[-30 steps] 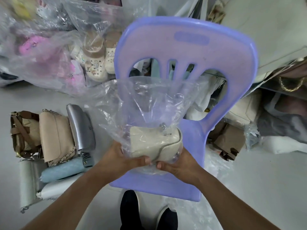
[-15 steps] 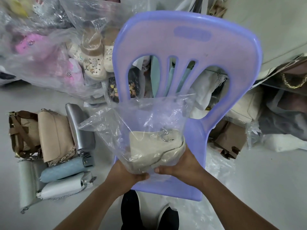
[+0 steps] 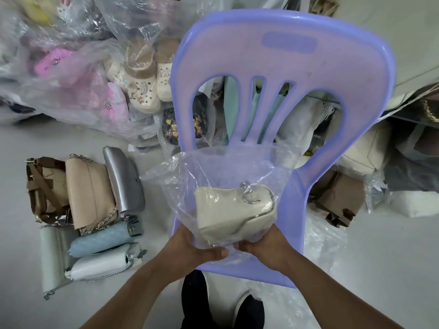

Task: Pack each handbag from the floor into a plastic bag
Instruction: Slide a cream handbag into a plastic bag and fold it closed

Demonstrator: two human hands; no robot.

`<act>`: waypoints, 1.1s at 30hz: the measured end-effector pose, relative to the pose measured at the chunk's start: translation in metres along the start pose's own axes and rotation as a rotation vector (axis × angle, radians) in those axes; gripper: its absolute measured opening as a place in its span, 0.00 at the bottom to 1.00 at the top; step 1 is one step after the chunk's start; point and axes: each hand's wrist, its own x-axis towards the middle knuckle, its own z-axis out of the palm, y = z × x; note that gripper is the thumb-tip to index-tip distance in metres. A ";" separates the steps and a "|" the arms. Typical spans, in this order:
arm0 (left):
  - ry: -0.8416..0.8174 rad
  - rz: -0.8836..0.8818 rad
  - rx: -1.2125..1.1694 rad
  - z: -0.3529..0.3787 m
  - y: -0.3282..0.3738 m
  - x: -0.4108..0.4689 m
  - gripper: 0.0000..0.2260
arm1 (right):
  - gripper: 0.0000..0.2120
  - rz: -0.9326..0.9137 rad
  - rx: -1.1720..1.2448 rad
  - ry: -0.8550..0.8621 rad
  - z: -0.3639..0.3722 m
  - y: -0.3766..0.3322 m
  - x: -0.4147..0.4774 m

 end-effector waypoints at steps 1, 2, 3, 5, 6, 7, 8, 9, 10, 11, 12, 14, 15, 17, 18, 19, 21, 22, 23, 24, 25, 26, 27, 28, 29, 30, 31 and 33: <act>0.008 0.007 0.006 0.005 0.000 0.003 0.33 | 0.35 0.001 0.005 0.003 0.001 0.001 0.000; 0.033 0.011 0.034 0.009 0.001 0.006 0.28 | 0.36 -0.002 0.011 0.004 0.003 0.003 0.002; 0.061 0.021 0.056 0.013 0.003 0.008 0.23 | 0.35 -0.001 0.018 0.003 0.003 0.005 0.002; 0.096 0.044 0.026 0.019 0.005 0.012 0.18 | 0.31 -0.001 0.030 0.005 0.002 0.004 0.004; 0.116 0.049 0.003 0.020 0.005 0.013 0.17 | 0.28 -0.011 0.045 -0.001 0.001 0.003 0.004; 0.136 0.054 -0.021 0.021 0.006 0.014 0.17 | 0.25 -0.028 0.063 -0.010 0.000 0.001 0.004; 0.143 0.059 -0.032 0.020 0.009 0.014 0.17 | 0.24 -0.052 0.078 -0.012 -0.001 -0.004 0.001; 0.135 0.063 -0.057 0.018 0.013 0.013 0.17 | 0.25 -0.082 0.094 -0.008 -0.003 -0.010 -0.002; 0.107 0.068 -0.082 0.015 0.016 0.013 0.17 | 0.27 -0.104 0.115 -0.003 -0.005 -0.014 -0.005; 0.081 0.069 -0.100 0.011 0.019 0.013 0.18 | 0.29 -0.113 0.137 -0.004 -0.008 -0.018 -0.007; 0.064 0.062 -0.106 0.007 0.020 0.013 0.21 | 0.30 -0.111 0.153 -0.016 -0.011 -0.022 -0.010; 0.025 0.043 -0.109 0.002 0.026 0.013 0.25 | 0.30 -0.095 0.168 -0.068 -0.017 -0.030 -0.015; 0.010 0.032 -0.101 0.002 0.029 0.013 0.27 | 0.31 -0.078 0.171 -0.084 -0.020 -0.033 -0.017; 0.024 0.022 -0.057 0.007 0.037 0.016 0.27 | 0.33 -0.034 0.201 -0.090 -0.026 -0.040 -0.017; 0.034 0.026 -0.040 0.010 0.042 0.017 0.27 | 0.34 -0.019 0.232 -0.088 -0.028 -0.044 -0.015; 0.046 0.030 -0.038 0.013 0.047 0.019 0.26 | 0.36 -0.008 0.264 -0.088 -0.028 -0.048 -0.015; 0.086 0.038 -0.084 0.017 0.053 0.027 0.24 | 0.38 -0.006 0.339 -0.093 -0.030 -0.055 -0.010; 0.119 0.038 -0.132 0.018 0.057 0.030 0.23 | 0.36 -0.012 0.382 -0.096 -0.030 -0.057 -0.008; 0.150 0.039 -0.193 0.017 0.063 0.033 0.21 | 0.33 -0.006 0.429 -0.091 -0.030 -0.059 -0.006; 0.164 0.046 -0.253 0.016 0.069 0.035 0.20 | 0.29 0.007 0.480 -0.085 -0.030 -0.062 -0.004; 0.157 0.054 -0.300 0.014 0.074 0.037 0.20 | 0.26 0.022 0.520 -0.074 -0.030 -0.067 -0.004; 0.149 0.060 -0.330 0.012 0.080 0.038 0.21 | 0.24 0.028 0.542 -0.068 -0.030 -0.071 -0.004; 0.146 0.060 -0.340 0.009 0.085 0.037 0.21 | 0.23 0.022 0.553 -0.073 -0.030 -0.076 -0.004; 0.147 0.061 -0.337 0.005 0.090 0.034 0.20 | 0.23 0.019 0.550 -0.083 -0.028 -0.080 -0.005; 0.144 0.060 -0.325 0.002 0.093 0.032 0.19 | 0.24 0.025 0.532 -0.094 -0.026 -0.085 -0.006; 0.132 0.055 -0.315 -0.001 0.097 0.029 0.19 | 0.26 0.036 0.509 -0.099 -0.024 -0.088 -0.008; 0.117 0.043 -0.292 -0.004 0.098 0.027 0.20 | 0.28 0.054 0.484 -0.103 -0.022 -0.091 -0.011; 0.093 -0.001 -0.239 -0.007 0.102 0.023 0.23 | 0.30 0.105 0.451 -0.132 -0.022 -0.094 -0.016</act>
